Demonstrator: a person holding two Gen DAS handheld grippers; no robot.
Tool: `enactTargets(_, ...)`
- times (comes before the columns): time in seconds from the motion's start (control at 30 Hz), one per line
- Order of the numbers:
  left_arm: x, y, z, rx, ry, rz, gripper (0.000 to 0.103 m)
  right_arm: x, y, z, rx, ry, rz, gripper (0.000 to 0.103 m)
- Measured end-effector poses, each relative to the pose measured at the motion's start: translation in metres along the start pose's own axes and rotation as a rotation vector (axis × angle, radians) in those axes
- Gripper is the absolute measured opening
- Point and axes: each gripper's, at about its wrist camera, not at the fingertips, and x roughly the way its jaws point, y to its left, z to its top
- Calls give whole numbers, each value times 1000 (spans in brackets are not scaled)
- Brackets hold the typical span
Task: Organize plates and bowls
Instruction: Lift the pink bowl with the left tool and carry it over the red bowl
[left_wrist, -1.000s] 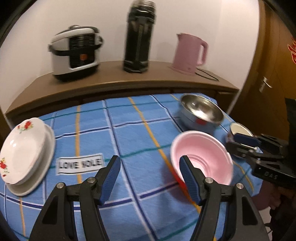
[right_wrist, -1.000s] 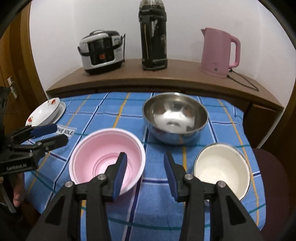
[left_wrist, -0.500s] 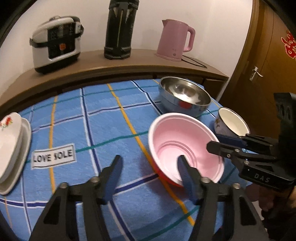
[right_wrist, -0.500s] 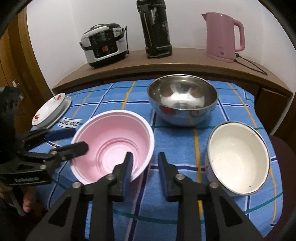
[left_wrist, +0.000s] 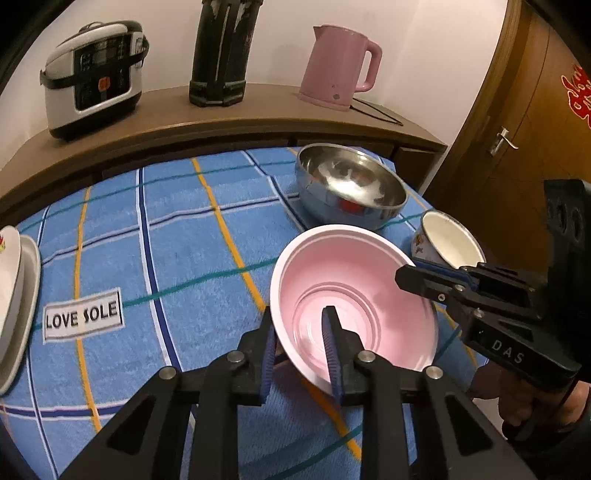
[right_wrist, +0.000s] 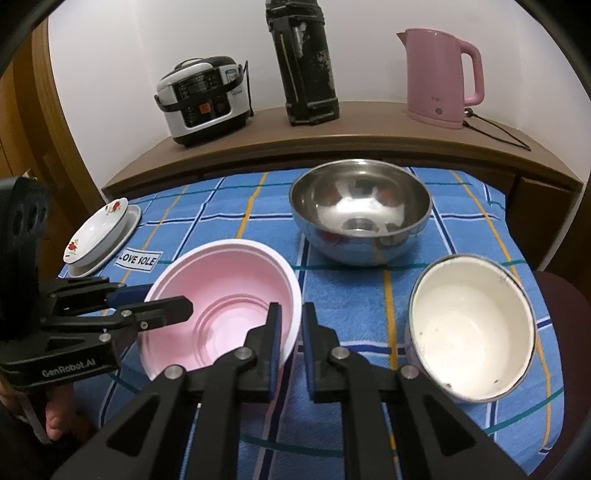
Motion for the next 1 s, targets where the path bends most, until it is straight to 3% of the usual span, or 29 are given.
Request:
enactTargets(0.53,-10,-17,35,64,-40,-24,27,-37,-11,29,7,-81,-22,11)
enactTargets(1.0,-62,-14,93,99,-192,-8,27,-69,13,89,-51,-224,-39,11)
